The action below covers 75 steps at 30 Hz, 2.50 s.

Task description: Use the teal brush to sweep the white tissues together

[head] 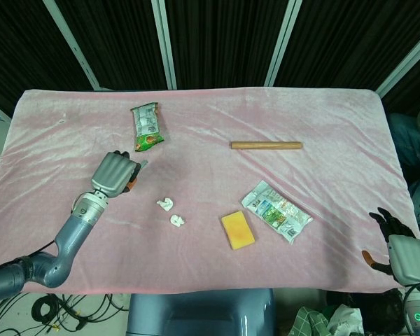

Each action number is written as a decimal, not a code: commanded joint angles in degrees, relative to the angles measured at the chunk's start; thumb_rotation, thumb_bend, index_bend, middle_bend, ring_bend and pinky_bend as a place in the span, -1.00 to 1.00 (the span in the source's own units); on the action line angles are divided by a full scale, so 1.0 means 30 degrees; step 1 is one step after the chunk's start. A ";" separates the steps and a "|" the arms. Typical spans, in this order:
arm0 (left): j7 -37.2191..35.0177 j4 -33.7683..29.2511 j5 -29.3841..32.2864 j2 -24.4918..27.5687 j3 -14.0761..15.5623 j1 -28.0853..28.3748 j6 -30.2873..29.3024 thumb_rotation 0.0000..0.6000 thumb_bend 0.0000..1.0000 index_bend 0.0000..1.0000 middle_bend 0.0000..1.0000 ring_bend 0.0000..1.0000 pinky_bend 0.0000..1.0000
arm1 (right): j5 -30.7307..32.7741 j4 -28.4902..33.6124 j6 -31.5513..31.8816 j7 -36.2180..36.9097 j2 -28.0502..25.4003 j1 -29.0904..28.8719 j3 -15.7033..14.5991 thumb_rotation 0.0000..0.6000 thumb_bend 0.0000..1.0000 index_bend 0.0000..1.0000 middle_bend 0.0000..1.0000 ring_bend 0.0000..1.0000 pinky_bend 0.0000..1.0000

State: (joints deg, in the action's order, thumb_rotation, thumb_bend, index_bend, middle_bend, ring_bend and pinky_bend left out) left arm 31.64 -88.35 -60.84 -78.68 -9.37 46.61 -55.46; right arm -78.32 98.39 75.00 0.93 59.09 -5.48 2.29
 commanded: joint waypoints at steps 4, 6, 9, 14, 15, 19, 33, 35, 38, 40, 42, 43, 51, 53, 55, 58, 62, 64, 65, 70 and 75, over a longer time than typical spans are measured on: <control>-0.0301 -0.1829 0.2939 -0.0114 -0.0695 0.0957 0.1915 1.00 -0.11 0.46 0.43 -0.18 -0.03 | 0.0012 -0.0014 -0.0038 0.0100 -0.0027 -0.0012 0.0008 1.00 -0.59 -0.67 -0.86 -0.73 -0.59; -0.1270 -0.1756 0.2575 -0.0433 -0.1078 0.0961 0.1685 1.00 -0.11 0.46 0.43 -0.18 -0.03 | -0.0015 -0.0023 -0.0051 0.0107 -0.0031 -0.0023 -0.0001 1.00 -0.59 -0.67 -0.86 -0.73 -0.59; -0.2484 -0.1521 0.1692 -0.0943 -0.1448 0.0842 0.1105 1.00 -0.08 0.46 0.43 -0.17 -0.03 | -0.0023 -0.0021 -0.0051 0.0118 -0.0025 -0.0023 -0.0005 1.00 -0.59 -0.67 -0.86 -0.73 -0.59; -0.5717 -0.1647 0.0464 -0.1674 -0.1975 0.0627 0.1168 1.00 -0.03 0.47 0.45 -0.14 0.02 | -0.0028 0.0002 -0.0063 0.0068 -0.0029 -0.0030 -0.0018 1.00 -0.59 -0.67 -0.86 -0.73 -0.59; -0.6380 -0.1690 0.0372 -0.1580 -0.1991 0.0631 0.1554 1.00 -0.03 0.47 0.45 -0.14 0.02 | -0.0023 0.0005 -0.0044 0.0069 -0.0031 -0.0022 -0.0014 1.00 -0.59 -0.67 -0.86 -0.73 -0.59; -0.8196 -0.1977 0.0317 -0.1172 -0.2133 0.0698 0.2780 1.00 -0.03 0.47 0.45 -0.14 0.02 | 0.0006 0.0007 -0.0058 0.0123 -0.0048 -0.0018 -0.0008 1.00 -0.59 -0.67 -0.86 -0.73 -0.59; -1.2786 -0.2488 -0.1983 -0.0126 -0.2712 -0.0110 0.2619 1.00 -0.03 0.48 0.46 -0.14 0.02 | 0.0015 0.0030 -0.0092 0.0082 -0.0049 -0.0038 -0.0017 1.00 -0.59 -0.67 -0.86 -0.73 -0.55; -1.3355 -0.2718 -0.2327 0.0046 -0.2742 -0.0222 0.2527 1.00 -0.03 0.49 0.46 -0.14 0.02 | 0.0010 0.0030 -0.0067 0.0053 -0.0035 -0.0034 -0.0013 1.00 -0.59 -0.67 -0.86 -0.73 -0.55; -1.5509 -0.3087 -0.3348 0.0001 -0.2856 -0.0500 0.2352 1.00 -0.03 0.49 0.46 -0.14 0.02 | 0.0028 0.0043 -0.0069 0.0019 -0.0030 -0.0034 -0.0013 1.00 -0.59 -0.67 -0.86 -0.73 -0.55; -1.8404 -0.3419 -0.4277 -0.0014 -0.2974 -0.0746 0.2496 1.00 -0.03 0.50 0.46 -0.14 0.02 | 0.0039 0.0041 -0.0062 0.0013 -0.0027 -0.0032 -0.0007 1.00 -0.59 -0.67 -0.86 -0.73 -0.55; -2.1319 -0.3517 -0.5249 0.0057 -0.2996 -0.0892 0.2749 1.00 -0.03 0.50 0.46 -0.14 0.02 | 0.0046 0.0032 -0.0065 0.0019 -0.0026 -0.0032 -0.0007 1.00 -0.59 -0.67 -0.86 -0.73 -0.55; -2.2259 -0.3432 -0.5693 0.0089 -0.2956 -0.0903 0.2813 1.00 -0.03 0.50 0.47 -0.14 0.02 | 0.0047 0.0030 -0.0070 0.0025 -0.0027 -0.0034 -0.0006 1.00 -0.59 -0.67 -0.86 -0.73 -0.55; -3.0502 -0.3049 -0.8761 0.1028 -0.2026 -0.0095 0.4569 1.00 -0.03 0.50 0.47 -0.13 0.04 | 0.0059 0.0014 -0.0058 0.0091 -0.0028 -0.0036 0.0018 1.00 -0.59 -0.67 -0.86 -0.73 -0.55; -3.1246 -0.2921 -0.9171 0.1239 -0.1643 0.0243 0.5096 1.00 -0.03 0.50 0.47 -0.13 0.04 | 0.0054 0.0006 -0.0061 0.0087 -0.0028 -0.0037 0.0014 1.00 -0.59 -0.67 -0.86 -0.73 -0.55; -3.2041 -0.2967 -0.9469 0.1443 -0.1279 0.0599 0.5655 1.00 -0.03 0.50 0.47 -0.13 0.05 | 0.0054 0.0017 -0.0083 0.0080 -0.0027 -0.0047 0.0009 1.00 -0.59 -0.67 -0.86 -0.73 -0.55; -3.2861 -0.3090 -1.0078 0.1791 -0.0671 0.1178 0.6482 1.00 -0.03 0.49 0.47 -0.12 0.05 | 0.0059 0.0021 -0.0080 0.0074 -0.0027 -0.0047 0.0012 1.00 -0.59 -0.67 -0.86 -0.73 -0.55; -3.2943 -0.3194 -1.0620 0.2036 -0.0086 0.1726 0.7330 1.00 -0.03 0.49 0.47 -0.12 0.05 | 0.0065 0.0034 -0.0091 0.0073 -0.0032 -0.0050 0.0010 1.00 -0.59 -0.67 -0.86 -0.73 -0.55; -3.2112 -0.3038 -1.1065 0.2150 0.0352 0.2214 0.7943 1.00 -0.03 0.49 0.47 -0.12 0.05 | 0.0067 0.0034 -0.0088 0.0085 -0.0034 -0.0047 0.0010 1.00 -0.59 -0.67 -0.86 -0.73 -0.55; -3.1654 -0.2945 -1.1110 0.2131 0.0453 0.2325 0.8055 1.00 -0.03 0.49 0.47 -0.12 0.05 | 0.0068 0.0036 -0.0095 0.0097 -0.0038 -0.0047 0.0008 1.00 -0.59 -0.67 -0.86 -0.73 -0.55; -2.8691 -0.2435 -1.0668 0.1319 0.0663 0.2254 0.7569 1.00 -0.03 0.49 0.47 -0.12 0.05 | 0.0048 0.0044 -0.0119 0.0126 -0.0056 -0.0056 -0.0004 1.00 -0.59 -0.67 -0.86 -0.73 -0.55; -2.5962 -0.1608 -0.9912 0.0087 0.0846 0.2054 0.7031 1.00 -0.03 0.49 0.47 -0.12 0.05 | 0.0078 0.0060 -0.0153 0.0187 -0.0076 -0.0062 0.0002 1.00 -0.59 -0.67 -0.86 -0.73 -0.55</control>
State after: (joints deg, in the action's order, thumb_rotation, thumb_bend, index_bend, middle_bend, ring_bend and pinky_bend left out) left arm -50.03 -94.79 -92.14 -76.10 -7.44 53.02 -33.42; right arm -78.09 98.57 74.54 1.50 58.86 -5.67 2.30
